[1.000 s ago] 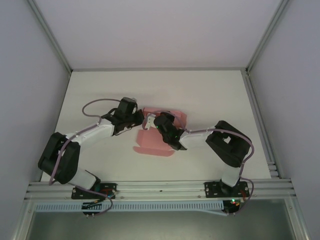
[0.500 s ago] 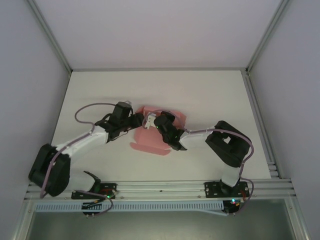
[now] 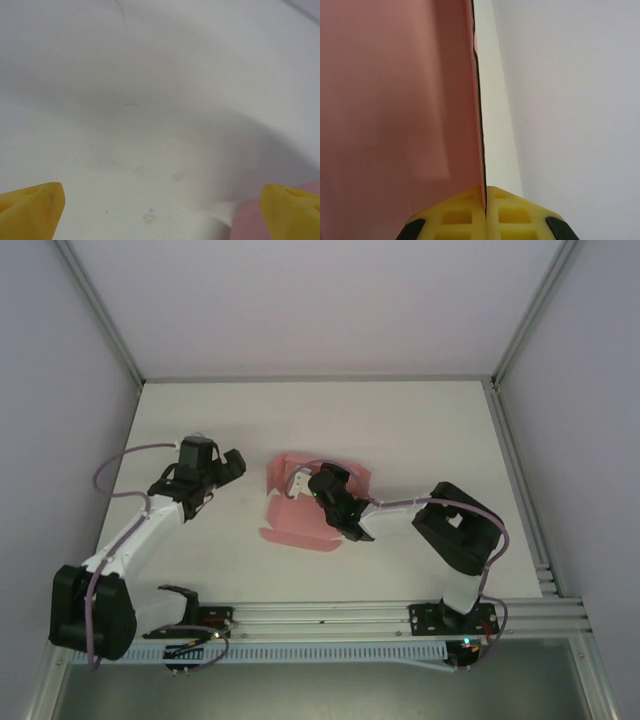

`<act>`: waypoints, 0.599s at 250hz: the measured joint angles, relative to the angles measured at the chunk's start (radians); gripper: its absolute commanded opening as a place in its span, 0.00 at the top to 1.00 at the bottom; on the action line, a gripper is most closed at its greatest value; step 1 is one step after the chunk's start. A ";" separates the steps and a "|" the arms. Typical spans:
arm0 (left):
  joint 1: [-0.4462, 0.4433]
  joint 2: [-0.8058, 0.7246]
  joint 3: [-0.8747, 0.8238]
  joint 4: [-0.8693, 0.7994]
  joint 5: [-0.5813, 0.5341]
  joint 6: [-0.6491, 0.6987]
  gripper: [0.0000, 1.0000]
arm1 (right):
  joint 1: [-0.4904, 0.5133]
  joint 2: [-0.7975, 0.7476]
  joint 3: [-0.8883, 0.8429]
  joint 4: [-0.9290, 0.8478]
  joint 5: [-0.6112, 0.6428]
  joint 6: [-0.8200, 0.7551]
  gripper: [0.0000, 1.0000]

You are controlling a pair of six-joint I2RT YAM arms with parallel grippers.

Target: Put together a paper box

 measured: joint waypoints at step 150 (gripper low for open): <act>-0.131 0.340 0.102 0.144 0.375 0.359 0.20 | -0.003 0.000 0.000 -0.005 -0.006 0.000 1.00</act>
